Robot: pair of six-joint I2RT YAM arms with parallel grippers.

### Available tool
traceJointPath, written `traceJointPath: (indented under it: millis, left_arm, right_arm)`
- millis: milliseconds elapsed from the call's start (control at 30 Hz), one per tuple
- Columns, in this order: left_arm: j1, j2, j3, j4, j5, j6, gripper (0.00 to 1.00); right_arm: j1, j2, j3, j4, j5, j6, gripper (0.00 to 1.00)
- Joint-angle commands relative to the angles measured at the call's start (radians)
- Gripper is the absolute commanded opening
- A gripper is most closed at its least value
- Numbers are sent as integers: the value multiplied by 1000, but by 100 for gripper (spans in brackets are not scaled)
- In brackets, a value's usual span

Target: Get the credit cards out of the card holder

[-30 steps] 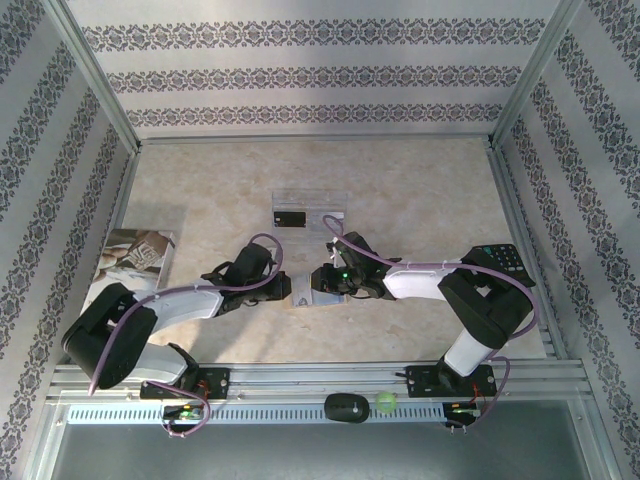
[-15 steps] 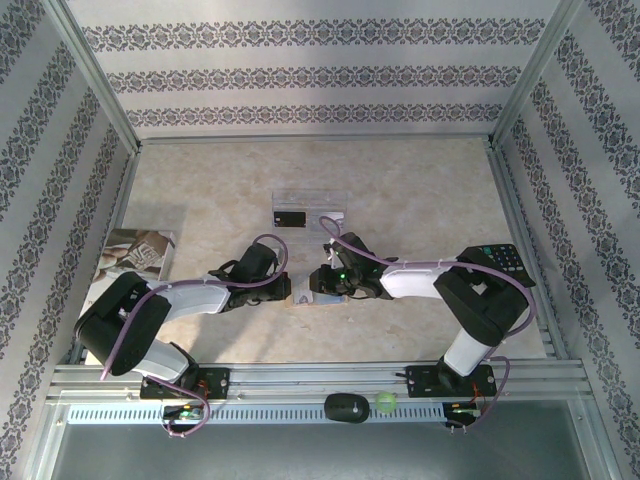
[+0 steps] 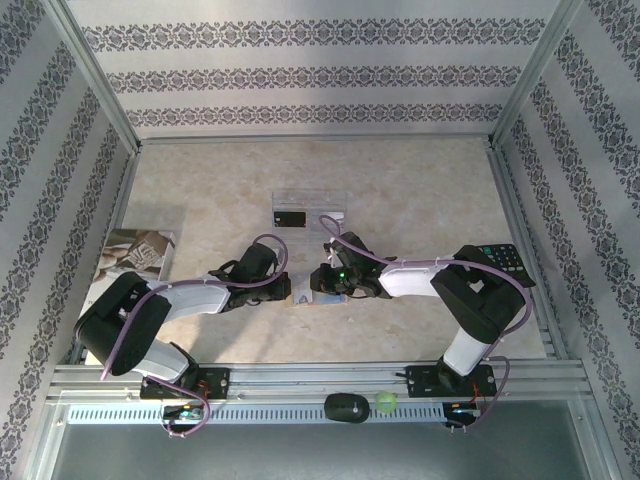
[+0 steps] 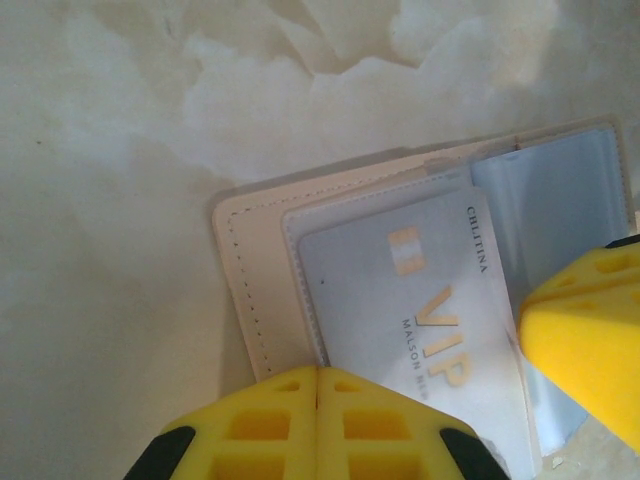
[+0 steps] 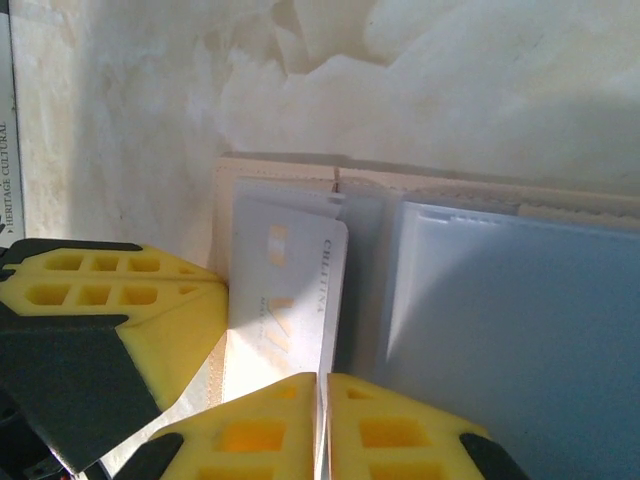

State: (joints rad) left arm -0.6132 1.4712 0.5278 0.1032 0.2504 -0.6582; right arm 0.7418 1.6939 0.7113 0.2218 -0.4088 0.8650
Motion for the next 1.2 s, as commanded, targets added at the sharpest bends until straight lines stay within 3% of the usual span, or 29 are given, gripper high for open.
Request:
traceJointPath:
  millis: [0,867,1167]
  left_arm:
    - [10,37,-28,-19,-22,7,6]
    - [10,34,-34,-7,-11,2,5]
    - [10,37,-31,-7,-6,6,5]
  right_arm:
    - [-8,-3,-13,27,15,15,11]
    - [-24,0,-57,107,-4,76,16]
    - [-20,31,-60,145,-28,98,12]
